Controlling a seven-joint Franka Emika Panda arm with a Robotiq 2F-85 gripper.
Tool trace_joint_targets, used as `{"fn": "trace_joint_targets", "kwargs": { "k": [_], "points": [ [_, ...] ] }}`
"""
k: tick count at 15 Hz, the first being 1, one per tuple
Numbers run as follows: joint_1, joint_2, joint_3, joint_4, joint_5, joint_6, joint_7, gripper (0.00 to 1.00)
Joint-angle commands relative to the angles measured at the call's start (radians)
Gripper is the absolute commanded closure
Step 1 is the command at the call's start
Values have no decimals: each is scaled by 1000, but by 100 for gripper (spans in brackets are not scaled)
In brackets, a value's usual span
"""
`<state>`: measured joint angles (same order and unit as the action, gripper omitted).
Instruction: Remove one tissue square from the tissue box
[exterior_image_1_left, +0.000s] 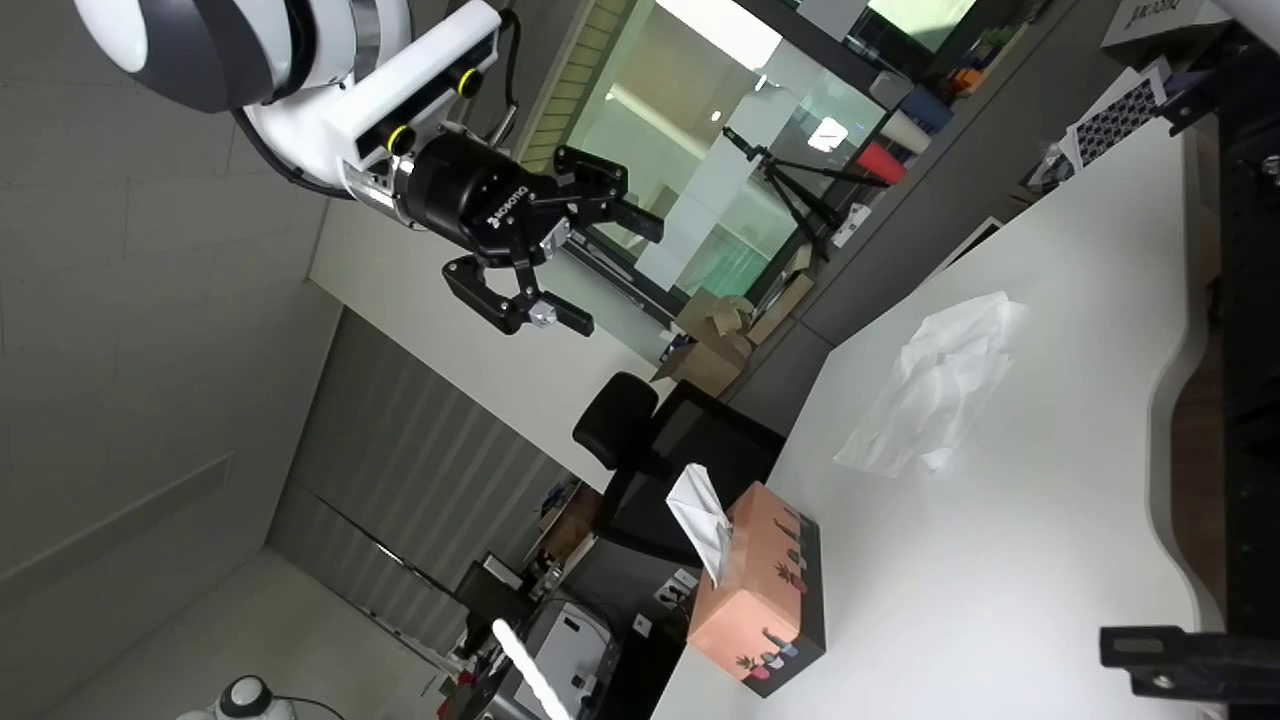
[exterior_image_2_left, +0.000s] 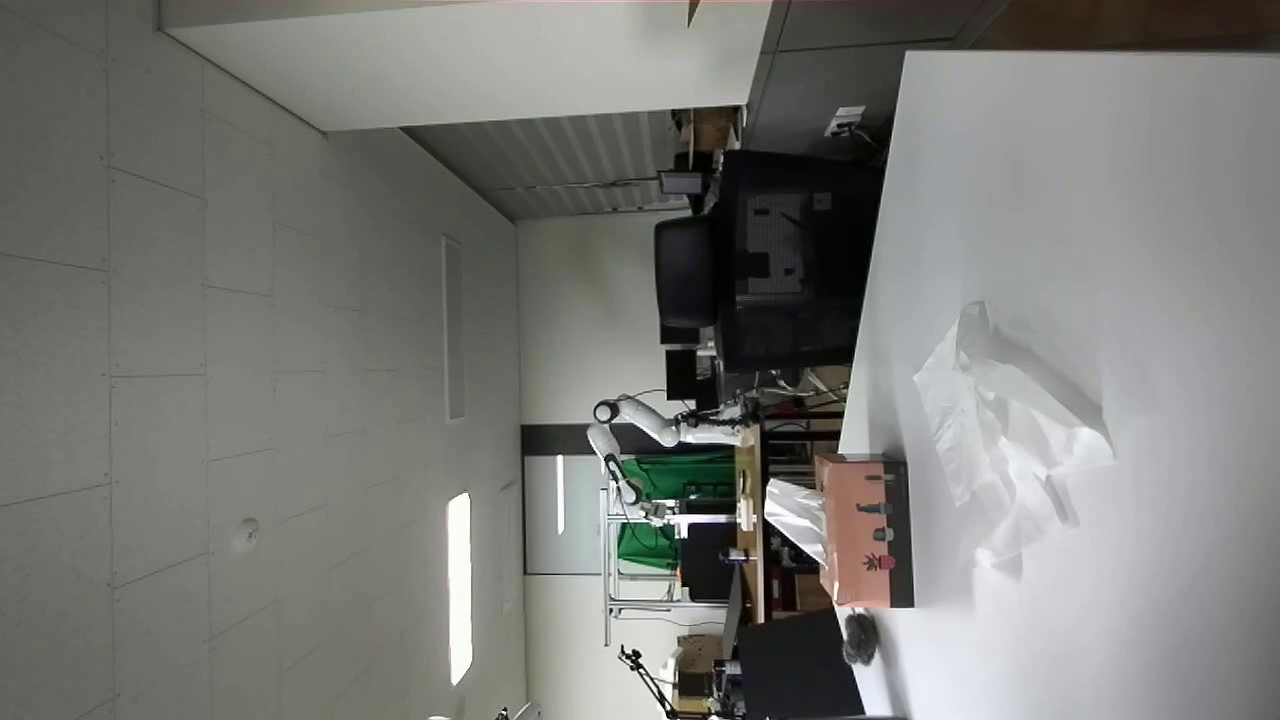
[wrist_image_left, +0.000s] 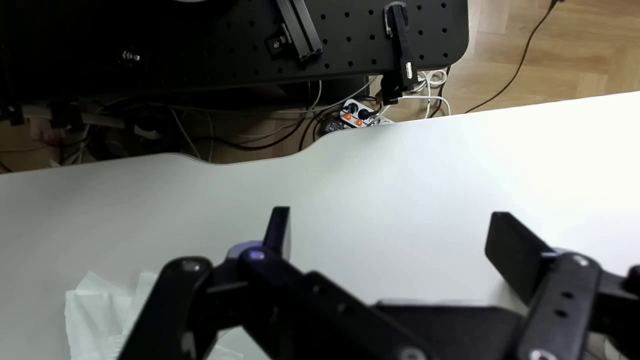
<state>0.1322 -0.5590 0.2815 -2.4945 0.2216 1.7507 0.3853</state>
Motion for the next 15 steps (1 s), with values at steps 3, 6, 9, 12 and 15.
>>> {"fn": "trace_joint_targets", "kwargs": {
  "k": [3, 6, 9, 12, 15],
  "points": [
    [1, 6, -13, -1, -10, 20, -7, 0],
    [-33, 88, -50, 17, -51, 126, -80, 0],
    [-76, 222, -92, 65, -128, 253, -150, 0],
    [-116, 403, -133, 161, -204, 397, -176, 0],
    [-134, 582, -174, 288, -223, 514, -135, 0]
  ]
}}
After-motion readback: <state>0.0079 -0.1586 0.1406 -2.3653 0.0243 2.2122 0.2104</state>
